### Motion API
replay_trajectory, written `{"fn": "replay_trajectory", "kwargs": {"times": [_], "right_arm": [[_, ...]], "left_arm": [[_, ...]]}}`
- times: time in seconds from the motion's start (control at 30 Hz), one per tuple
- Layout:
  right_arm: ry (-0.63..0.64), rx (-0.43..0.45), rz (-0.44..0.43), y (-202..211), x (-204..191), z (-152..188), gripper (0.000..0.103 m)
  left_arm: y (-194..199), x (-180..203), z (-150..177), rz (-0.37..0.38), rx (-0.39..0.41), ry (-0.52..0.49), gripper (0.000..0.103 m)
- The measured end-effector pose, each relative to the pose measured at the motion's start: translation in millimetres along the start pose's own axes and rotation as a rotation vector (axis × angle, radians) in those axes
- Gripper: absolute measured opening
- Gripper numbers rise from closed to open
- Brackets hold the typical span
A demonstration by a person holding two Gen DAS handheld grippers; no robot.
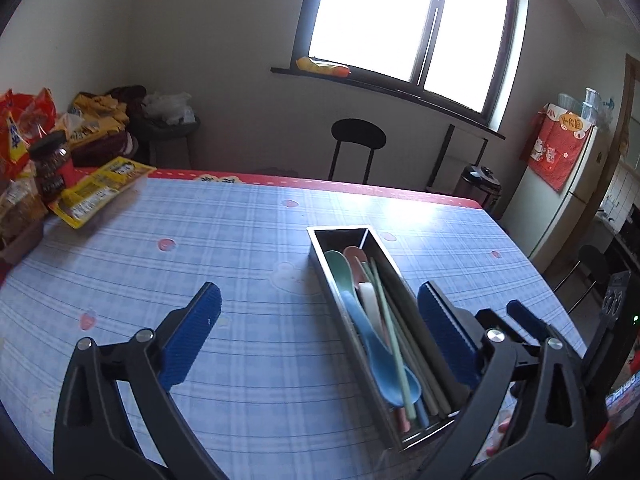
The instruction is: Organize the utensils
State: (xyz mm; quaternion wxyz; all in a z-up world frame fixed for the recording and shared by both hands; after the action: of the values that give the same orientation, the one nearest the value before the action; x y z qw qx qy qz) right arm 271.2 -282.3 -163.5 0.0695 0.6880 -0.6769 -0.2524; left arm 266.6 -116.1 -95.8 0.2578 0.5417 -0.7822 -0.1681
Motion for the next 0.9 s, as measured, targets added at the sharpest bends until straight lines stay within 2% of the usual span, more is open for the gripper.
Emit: {"fn": "replay_trajectory", "kwargs": {"times": [0.17, 0.3, 0.43, 0.57, 0.67, 0.9], "right_arm": [[0.055, 0.063, -0.004, 32.0, -12.3, -6.7, 0.097], [0.175, 0.120, 0.061, 67.8, -31.6, -16.1, 0.097], [0.256, 0.122, 0.098, 102.9, -47.4, -16.9, 0.097], [0.309, 0.123, 0.121, 135.4, -60.2, -14.3, 0.097], [0.338, 0.115, 0.105, 157.0, -70.0, -11.4, 0.097], [0.407, 0.100, 0.127, 185.7, -85.5, -2.4, 0.097]], "left_arm": [[42.4, -23.3, 0.2, -0.048, 0.023, -0.017, 0.097], [81.5, -37.7, 0.7, -0.100, 0.054, -0.076, 0.097], [121.7, -45.7, 3.8, -0.152, 0.099, -0.150, 0.097], [155.9, -45.7, 12.0, -0.151, 0.132, -0.205, 0.097], [174.9, -41.8, 18.9, -0.150, 0.146, -0.252, 0.097], [207.2, -34.3, 32.6, -0.101, 0.167, -0.318, 0.097]]}}
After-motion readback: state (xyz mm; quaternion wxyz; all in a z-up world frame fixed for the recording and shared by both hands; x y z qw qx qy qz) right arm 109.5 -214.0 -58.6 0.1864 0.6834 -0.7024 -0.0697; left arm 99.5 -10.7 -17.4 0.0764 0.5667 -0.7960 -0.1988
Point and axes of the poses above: each gripper's, at about its wrist camera, not at the fingertips, and y roughly against the way its jaws point, x to its right, z to its underside, the point moved 7 cm from there along -y, roughly the way its jaws point, and after that the axes turned 7 degrees about z, right-handed, at the moved point
